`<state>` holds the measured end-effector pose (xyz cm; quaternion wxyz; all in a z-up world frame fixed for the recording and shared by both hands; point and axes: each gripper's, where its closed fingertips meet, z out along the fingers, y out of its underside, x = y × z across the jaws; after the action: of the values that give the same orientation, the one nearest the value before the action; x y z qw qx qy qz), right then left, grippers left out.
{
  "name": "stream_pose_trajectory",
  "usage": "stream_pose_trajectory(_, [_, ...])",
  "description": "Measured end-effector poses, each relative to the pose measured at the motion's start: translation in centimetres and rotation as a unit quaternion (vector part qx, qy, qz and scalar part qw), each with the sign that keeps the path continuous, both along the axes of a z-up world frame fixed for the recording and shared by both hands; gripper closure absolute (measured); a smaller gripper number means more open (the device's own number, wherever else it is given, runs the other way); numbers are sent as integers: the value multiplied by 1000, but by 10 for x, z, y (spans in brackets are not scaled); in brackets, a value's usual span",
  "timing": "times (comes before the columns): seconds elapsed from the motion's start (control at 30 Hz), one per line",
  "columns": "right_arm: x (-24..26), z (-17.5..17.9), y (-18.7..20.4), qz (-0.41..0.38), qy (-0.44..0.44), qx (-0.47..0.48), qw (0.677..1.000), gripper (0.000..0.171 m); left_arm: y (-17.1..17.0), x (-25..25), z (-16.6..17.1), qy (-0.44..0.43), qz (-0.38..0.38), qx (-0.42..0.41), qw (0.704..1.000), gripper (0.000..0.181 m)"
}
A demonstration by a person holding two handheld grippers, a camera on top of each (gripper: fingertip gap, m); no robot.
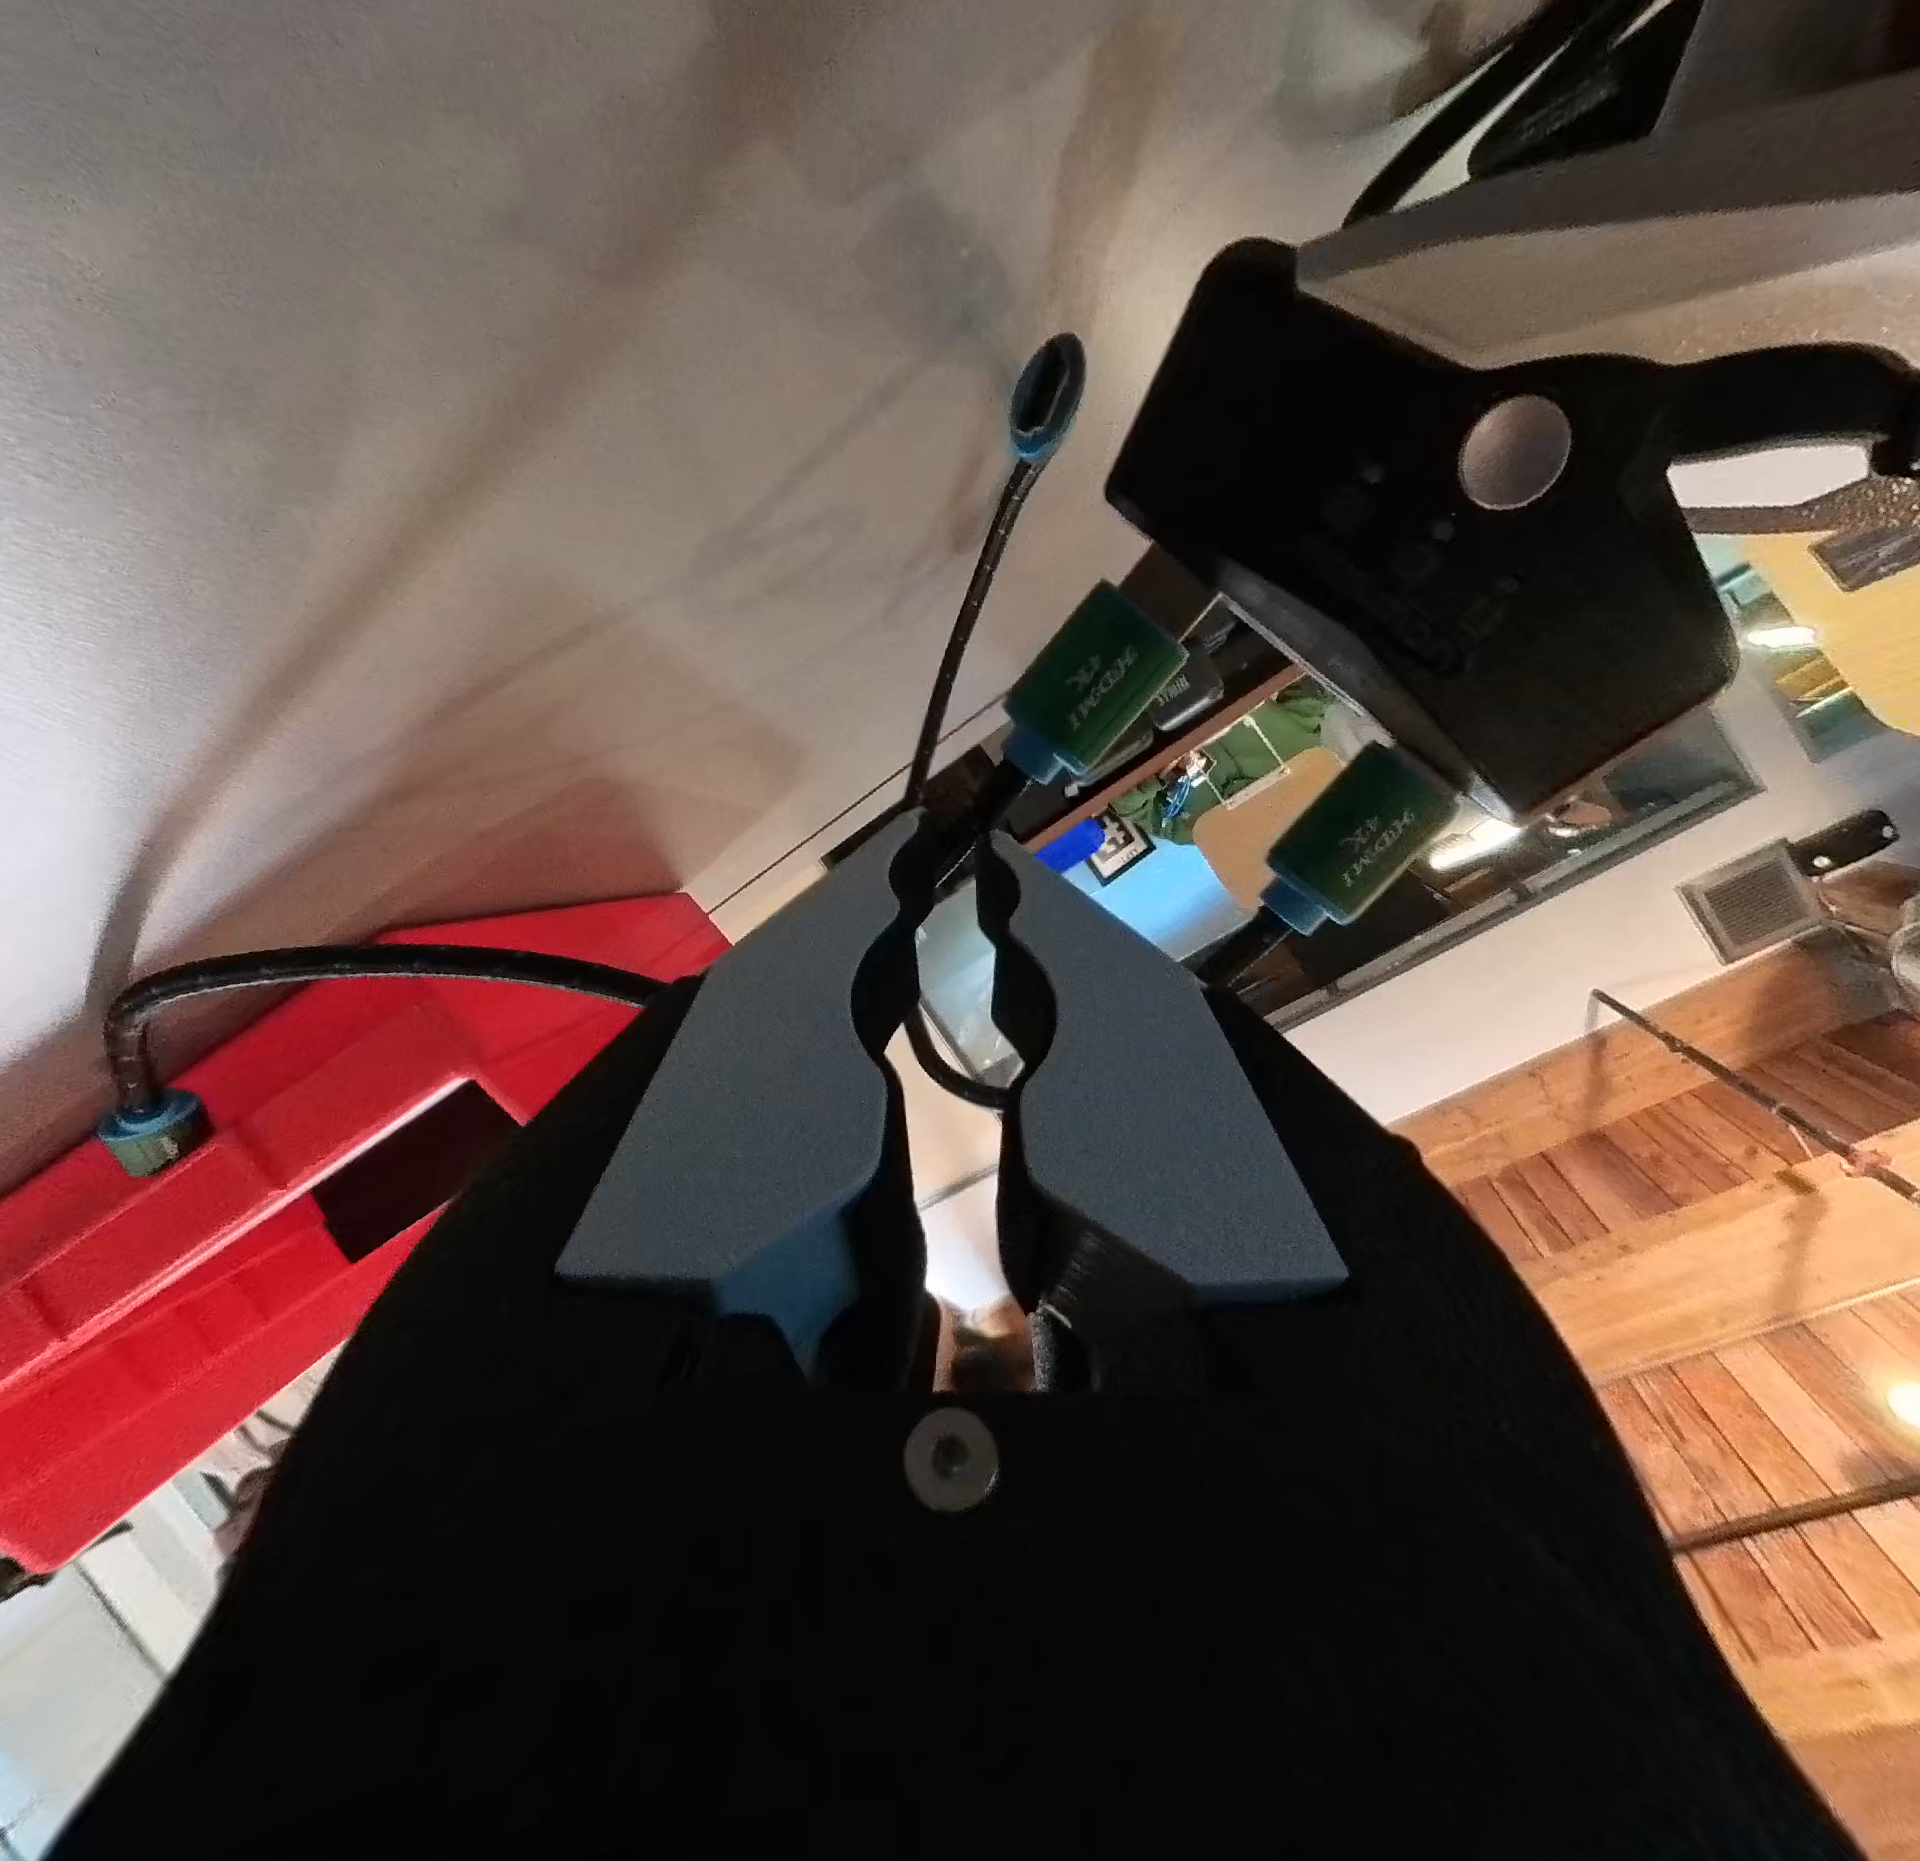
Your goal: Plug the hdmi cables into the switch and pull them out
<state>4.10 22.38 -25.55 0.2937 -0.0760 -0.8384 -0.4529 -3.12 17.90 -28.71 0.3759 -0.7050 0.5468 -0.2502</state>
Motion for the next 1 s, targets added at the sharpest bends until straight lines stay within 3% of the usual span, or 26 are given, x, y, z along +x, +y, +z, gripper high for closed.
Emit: stream_pose_trajectory(1.0, [1,-5,-5,-73,88,-107,988,169,4,10,-8,20,22,-1,1000,161])
